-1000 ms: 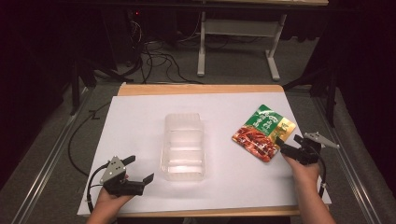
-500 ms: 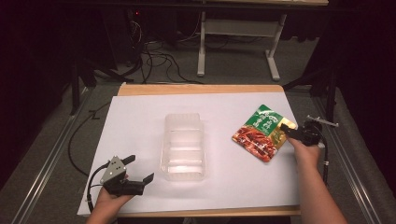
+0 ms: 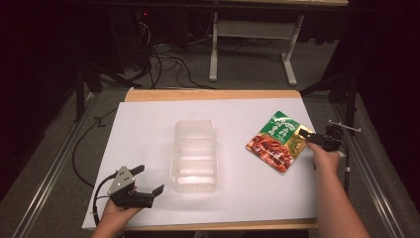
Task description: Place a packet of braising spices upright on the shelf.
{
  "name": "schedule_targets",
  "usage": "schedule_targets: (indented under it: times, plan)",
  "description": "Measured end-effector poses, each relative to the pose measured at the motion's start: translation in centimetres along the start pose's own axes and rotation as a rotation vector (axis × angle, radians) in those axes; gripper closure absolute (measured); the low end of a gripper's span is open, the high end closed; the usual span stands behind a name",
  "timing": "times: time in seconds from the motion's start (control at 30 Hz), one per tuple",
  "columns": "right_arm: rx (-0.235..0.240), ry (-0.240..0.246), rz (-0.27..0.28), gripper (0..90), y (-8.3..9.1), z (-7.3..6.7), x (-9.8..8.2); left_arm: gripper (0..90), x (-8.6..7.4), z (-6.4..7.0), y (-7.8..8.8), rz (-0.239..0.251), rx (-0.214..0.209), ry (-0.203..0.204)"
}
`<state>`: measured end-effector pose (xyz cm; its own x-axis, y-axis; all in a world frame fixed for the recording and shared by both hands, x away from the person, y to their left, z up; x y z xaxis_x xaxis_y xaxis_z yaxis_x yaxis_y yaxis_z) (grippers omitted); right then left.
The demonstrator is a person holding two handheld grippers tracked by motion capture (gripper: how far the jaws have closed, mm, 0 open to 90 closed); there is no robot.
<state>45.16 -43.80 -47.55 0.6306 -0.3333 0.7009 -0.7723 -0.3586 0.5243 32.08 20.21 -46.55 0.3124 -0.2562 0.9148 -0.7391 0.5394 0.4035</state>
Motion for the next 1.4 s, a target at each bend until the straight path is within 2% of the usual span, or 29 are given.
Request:
schedule_targets:
  times: [0.17,0.3,0.4,0.5,0.57,0.67,0.77,0.9,1.03,1.17,1.2,1.27,1.37,1.4]
  plan:
    - [0.009,-0.027,-0.014,15.2,-0.6,0.5,-0.1,1.9,0.0,0.1,-0.1,-0.007,-0.003,-0.005]
    - [0.043,-0.054,0.007,15.7,-0.8,0.5,-0.1,1.9,-0.1,0.2,-0.2,-0.014,-0.005,-0.009]
    - [0.050,-0.060,0.010,17.0,-0.9,0.4,-0.1,1.9,-0.1,0.2,-0.2,-0.015,-0.005,-0.011]
    - [0.094,-0.054,0.029,20.7,-0.8,0.0,-0.2,1.9,-0.1,0.2,-0.2,-0.015,-0.005,-0.011]
    - [0.102,-0.052,0.031,22.8,-0.8,-0.1,-0.2,1.9,-0.1,0.2,-0.2,-0.014,-0.005,-0.013]
    - [0.154,-0.045,0.037,26.5,-0.8,-0.6,-0.2,1.9,-0.1,0.2,-0.2,-0.017,-0.006,-0.013]
    - [0.133,-0.036,0.041,25.1,-0.8,-1.1,-0.2,1.9,-0.1,0.2,-0.2,-0.016,-0.006,-0.014]
    - [0.055,-0.004,0.026,20.2,-0.9,-0.5,0.1,1.9,-0.2,0.3,-0.2,-0.018,-0.008,-0.021]
    - [0.018,-0.030,0.036,19.0,-1.0,0.7,0.6,1.9,-0.2,0.3,-0.3,-0.025,-0.010,-0.026]
    - [0.007,-0.058,0.040,20.4,-1.4,1.4,0.7,1.9,-0.2,0.4,-0.4,-0.031,-0.008,-0.030]
    - [0.007,-0.058,0.040,20.4,-1.4,1.4,0.7,1.9,-0.2,0.4,-0.5,-0.031,-0.008,-0.029]
    - [0.009,-0.036,0.006,20.3,-1.6,1.3,1.1,1.9,-0.2,0.5,-0.5,-0.036,-0.006,-0.033]
    - [0.030,-0.045,0.002,22.5,-1.8,1.2,1.1,1.9,-0.2,0.5,-0.5,-0.038,-0.002,-0.031]
    - [0.056,-0.059,-0.002,25.8,-1.8,1.2,1.1,1.9,-0.2,0.6,-0.5,-0.040,-0.002,-0.033]
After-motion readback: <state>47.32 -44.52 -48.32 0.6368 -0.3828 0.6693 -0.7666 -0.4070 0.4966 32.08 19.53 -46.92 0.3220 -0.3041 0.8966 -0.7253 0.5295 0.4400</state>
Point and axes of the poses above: each handheld gripper's, and its own axes: y roughly backward along the jaws, x roughly out of its top, z roughly to its right, the point moved 1 cm from there along -y, roughly forward along the jaws, and after that the axes turned 11 degrees about x, right-handed, at the moved point
